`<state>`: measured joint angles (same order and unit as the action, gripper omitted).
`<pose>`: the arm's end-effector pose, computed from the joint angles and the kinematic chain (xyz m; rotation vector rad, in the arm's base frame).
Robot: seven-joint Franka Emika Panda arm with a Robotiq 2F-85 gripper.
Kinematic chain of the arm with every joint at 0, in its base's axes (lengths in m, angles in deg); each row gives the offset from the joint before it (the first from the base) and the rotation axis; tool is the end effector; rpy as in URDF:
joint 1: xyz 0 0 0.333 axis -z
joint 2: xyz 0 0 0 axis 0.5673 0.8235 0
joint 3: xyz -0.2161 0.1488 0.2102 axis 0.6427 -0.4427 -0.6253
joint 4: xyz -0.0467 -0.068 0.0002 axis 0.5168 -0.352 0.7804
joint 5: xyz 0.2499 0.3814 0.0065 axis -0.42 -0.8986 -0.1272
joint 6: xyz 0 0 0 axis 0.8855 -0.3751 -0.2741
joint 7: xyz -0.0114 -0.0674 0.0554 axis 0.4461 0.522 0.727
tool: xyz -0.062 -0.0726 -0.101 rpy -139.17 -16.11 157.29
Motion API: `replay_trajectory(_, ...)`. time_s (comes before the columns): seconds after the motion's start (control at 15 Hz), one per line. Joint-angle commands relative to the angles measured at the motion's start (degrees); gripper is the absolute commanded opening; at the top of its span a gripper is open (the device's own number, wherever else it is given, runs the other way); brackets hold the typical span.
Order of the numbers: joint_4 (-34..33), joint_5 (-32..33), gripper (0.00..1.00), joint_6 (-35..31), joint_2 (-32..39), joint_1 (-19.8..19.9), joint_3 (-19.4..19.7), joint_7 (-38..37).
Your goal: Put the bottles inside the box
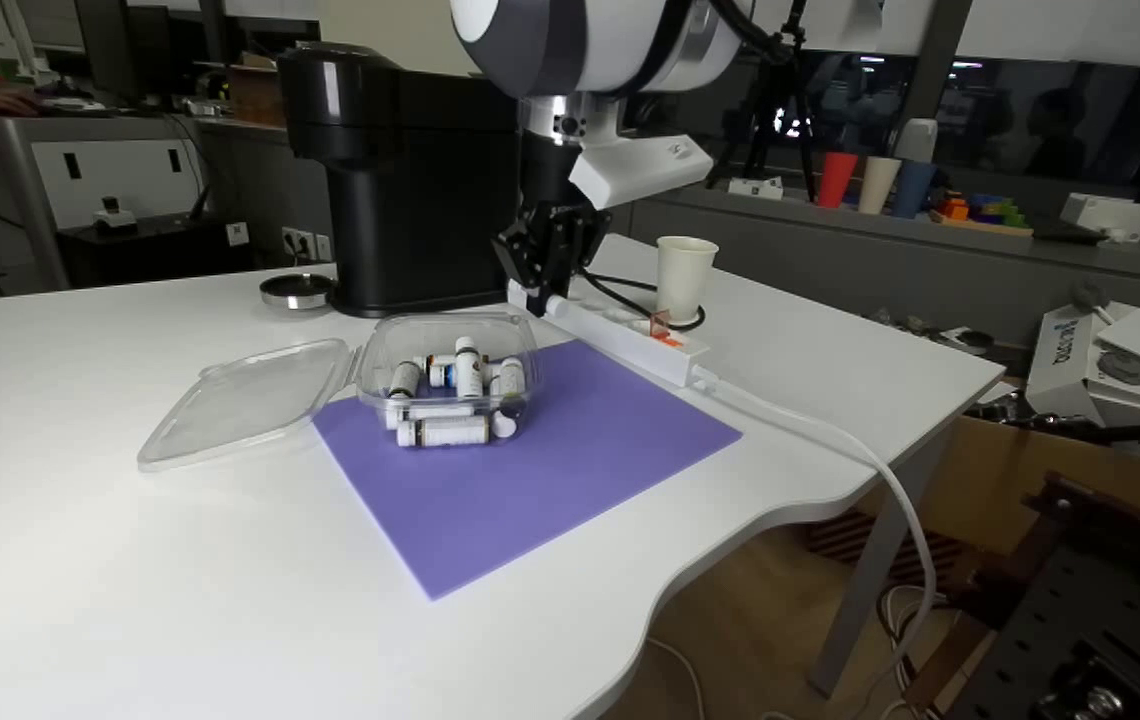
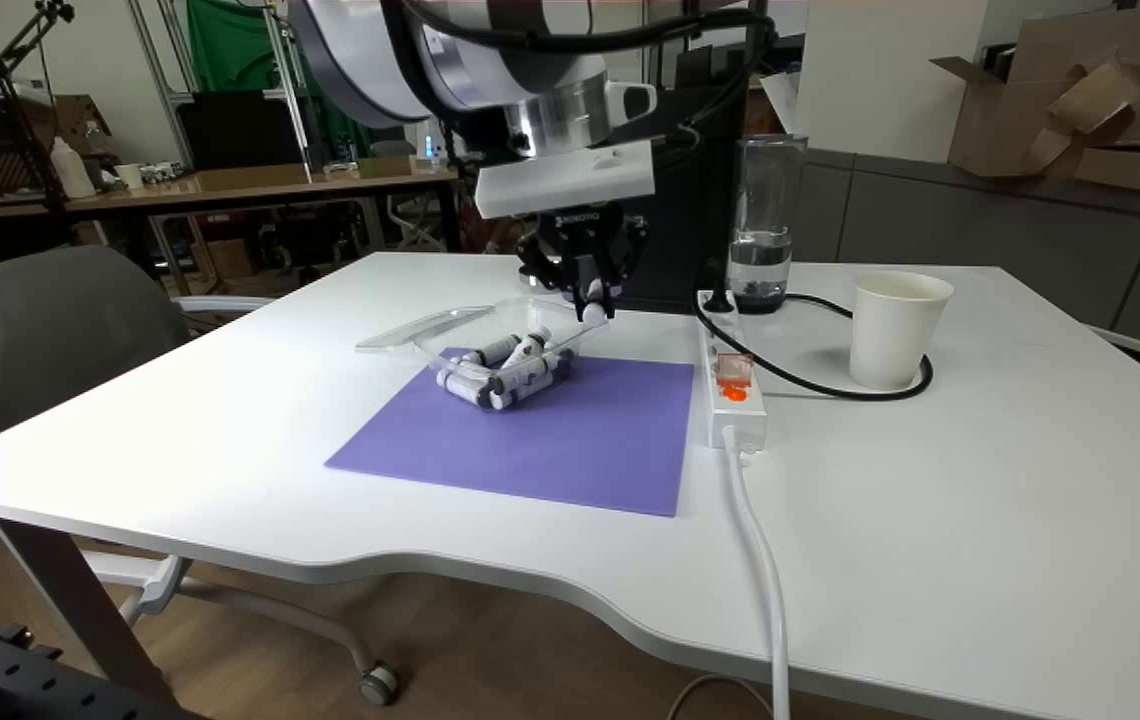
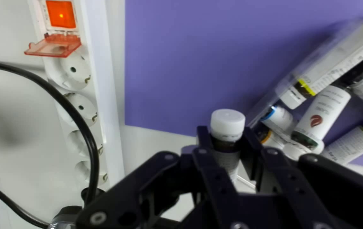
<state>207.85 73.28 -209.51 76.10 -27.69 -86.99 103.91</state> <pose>0.5923 -0.0975 0.1190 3.0152 0.2647 0.3308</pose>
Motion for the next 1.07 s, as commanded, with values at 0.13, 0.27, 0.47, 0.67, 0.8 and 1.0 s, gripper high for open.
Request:
replay_trajectory(0.13, 0.85, -0.72, 0.07, 7.28, -2.92, -0.84, -2.47, -0.99)
replay_trajectory(0.27, 0.69, -0.88, 0.07, 9.04, -2.47, -1.11, -3.16, -0.82)
replay_trajectory(0.47, 0.31, -1.14, 0.07, 11.08, -1.63, -1.48, -3.99, -0.34)
replay_trajectory(0.67, 0.01, -0.78, 0.07, 11.43, -0.62, -1.97, -4.51, 0.07)
replay_trajectory(0.8, -0.14, -0.73, 0.38, 11.68, -0.07, -2.3, -4.69, -0.09)
replay_trajectory(1.0, -0.01, -0.48, 0.66, 11.54, 0.35, -2.71, -4.64, -0.19)
